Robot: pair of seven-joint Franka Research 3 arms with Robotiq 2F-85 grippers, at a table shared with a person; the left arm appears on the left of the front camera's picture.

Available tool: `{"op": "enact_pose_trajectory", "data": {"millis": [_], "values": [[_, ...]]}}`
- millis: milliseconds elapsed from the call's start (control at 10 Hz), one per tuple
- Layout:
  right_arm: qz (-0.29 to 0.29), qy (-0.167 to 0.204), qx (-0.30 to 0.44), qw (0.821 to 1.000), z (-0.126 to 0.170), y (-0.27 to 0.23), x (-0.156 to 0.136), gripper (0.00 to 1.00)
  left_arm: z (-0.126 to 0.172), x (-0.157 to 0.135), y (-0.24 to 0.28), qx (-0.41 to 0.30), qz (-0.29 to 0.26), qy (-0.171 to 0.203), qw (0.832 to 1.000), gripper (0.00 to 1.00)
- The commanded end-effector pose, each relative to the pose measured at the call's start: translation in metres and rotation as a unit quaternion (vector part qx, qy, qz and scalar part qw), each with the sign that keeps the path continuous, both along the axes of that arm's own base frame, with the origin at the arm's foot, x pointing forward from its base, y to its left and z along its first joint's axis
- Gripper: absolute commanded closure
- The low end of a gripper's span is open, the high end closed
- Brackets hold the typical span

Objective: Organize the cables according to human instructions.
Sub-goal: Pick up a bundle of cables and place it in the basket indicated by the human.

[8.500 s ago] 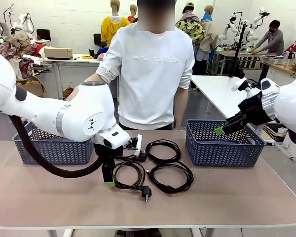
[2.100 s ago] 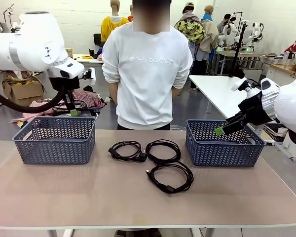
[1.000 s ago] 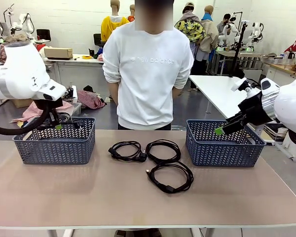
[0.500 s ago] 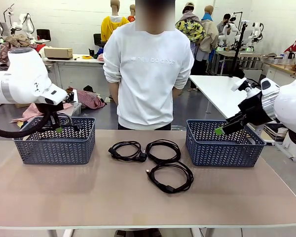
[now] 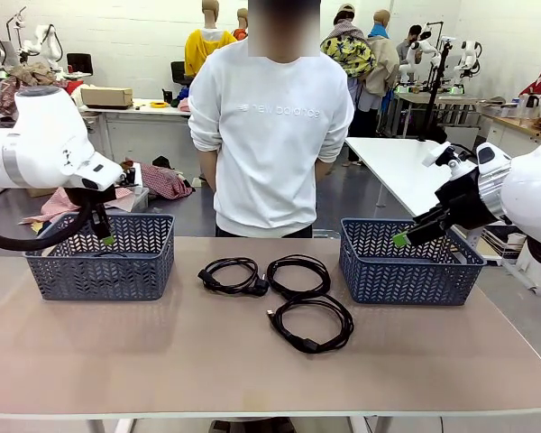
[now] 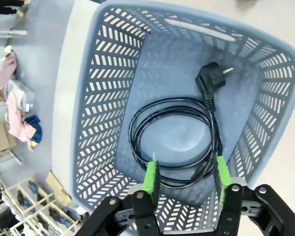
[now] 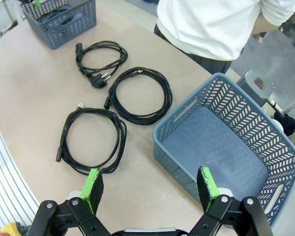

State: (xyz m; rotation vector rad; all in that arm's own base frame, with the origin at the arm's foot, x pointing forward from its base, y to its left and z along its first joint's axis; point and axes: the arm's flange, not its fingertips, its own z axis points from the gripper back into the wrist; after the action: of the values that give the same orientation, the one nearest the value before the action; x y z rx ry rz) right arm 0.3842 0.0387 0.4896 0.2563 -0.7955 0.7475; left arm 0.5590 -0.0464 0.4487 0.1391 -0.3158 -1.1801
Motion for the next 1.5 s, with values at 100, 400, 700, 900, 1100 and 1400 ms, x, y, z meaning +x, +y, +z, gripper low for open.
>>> {"op": "enact_pose_trajectory", "data": {"millis": [100,400,700,900,1100,1400], "values": [[0.001,0.000,0.006,1.000,0.000,0.000,0.000,0.00,0.013,0.001,0.005,-0.012,-0.005,0.026,1.000,0.22],[0.001,0.000,0.006,1.000,0.000,0.000,0.000,0.00,0.015,0.003,0.006,-0.019,-0.002,0.037,0.999,0.00],[0.001,0.000,0.006,1.000,0.000,0.000,0.000,0.00,0.016,0.004,0.007,-0.023,0.001,0.043,0.999,0.00],[0.001,0.000,0.006,1.000,0.000,0.000,0.000,0.00,0.017,0.006,0.007,-0.034,0.013,0.048,0.998,0.00],[0.001,0.000,0.006,1.000,0.000,0.000,0.000,0.00,0.013,0.002,0.002,-0.015,0.008,0.039,0.999,0.00],[0.001,0.000,0.006,1.000,0.000,0.000,0.000,0.00,0.019,-0.008,-0.010,-0.039,0.014,0.038,0.998,0.00]]}}
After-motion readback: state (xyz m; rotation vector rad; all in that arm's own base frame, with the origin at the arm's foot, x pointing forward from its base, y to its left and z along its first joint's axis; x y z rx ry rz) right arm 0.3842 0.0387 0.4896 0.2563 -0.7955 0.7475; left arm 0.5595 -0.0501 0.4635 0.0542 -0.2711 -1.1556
